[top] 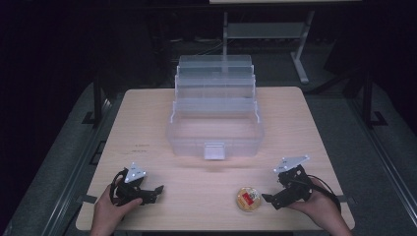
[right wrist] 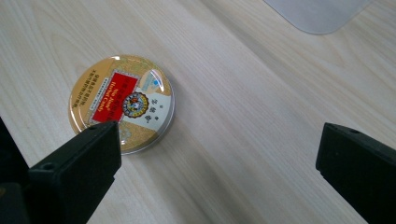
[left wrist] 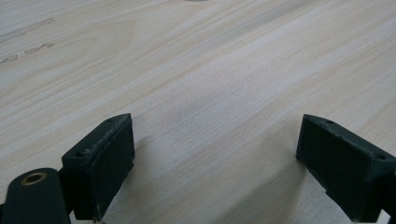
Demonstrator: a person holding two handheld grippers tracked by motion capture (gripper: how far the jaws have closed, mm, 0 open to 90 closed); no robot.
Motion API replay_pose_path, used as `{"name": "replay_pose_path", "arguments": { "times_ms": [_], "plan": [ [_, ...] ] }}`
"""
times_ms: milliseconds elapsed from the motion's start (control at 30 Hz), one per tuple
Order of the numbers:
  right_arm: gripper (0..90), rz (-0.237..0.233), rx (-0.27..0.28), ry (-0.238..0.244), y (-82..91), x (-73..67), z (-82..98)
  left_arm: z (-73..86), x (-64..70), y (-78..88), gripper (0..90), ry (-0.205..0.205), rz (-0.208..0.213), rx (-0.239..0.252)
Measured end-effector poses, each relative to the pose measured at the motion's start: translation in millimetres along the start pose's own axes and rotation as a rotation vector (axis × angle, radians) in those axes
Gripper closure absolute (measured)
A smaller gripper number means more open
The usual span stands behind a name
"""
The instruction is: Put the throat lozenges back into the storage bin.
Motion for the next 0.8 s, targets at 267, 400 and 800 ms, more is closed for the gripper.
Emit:
{"name": "replay_pose_path", "arguments": {
  "times_ms": [267,400,800],
  "plan": [
    [0.0,-0.012,0.001,0.019,-3.2,-5.3,-5.4,0.0,0.0,0.0,10.6,0.0,0.0,0.0],
    [0.0,-0.024,-0.002,0.028,-6.5,-9.9,-7.5,0.0,0.0,0.0,10.6,0.0,0.0,0.0],
    [0.0,-0.062,-0.018,0.048,-18.0,-24.5,-10.4,0.0,0.0,0.0,10.6,0.0,0.0,0.0]
  ]
}}
Point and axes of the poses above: each handheld gripper's, and its own axes: y roughly backward along the jaws, z roughly out of its underside, x roughly to its right, the point moved 9 cm from there along -y, roughly forward along the jaws, and after that the axes turned 14 degrees about x, right-handed, at the moved point
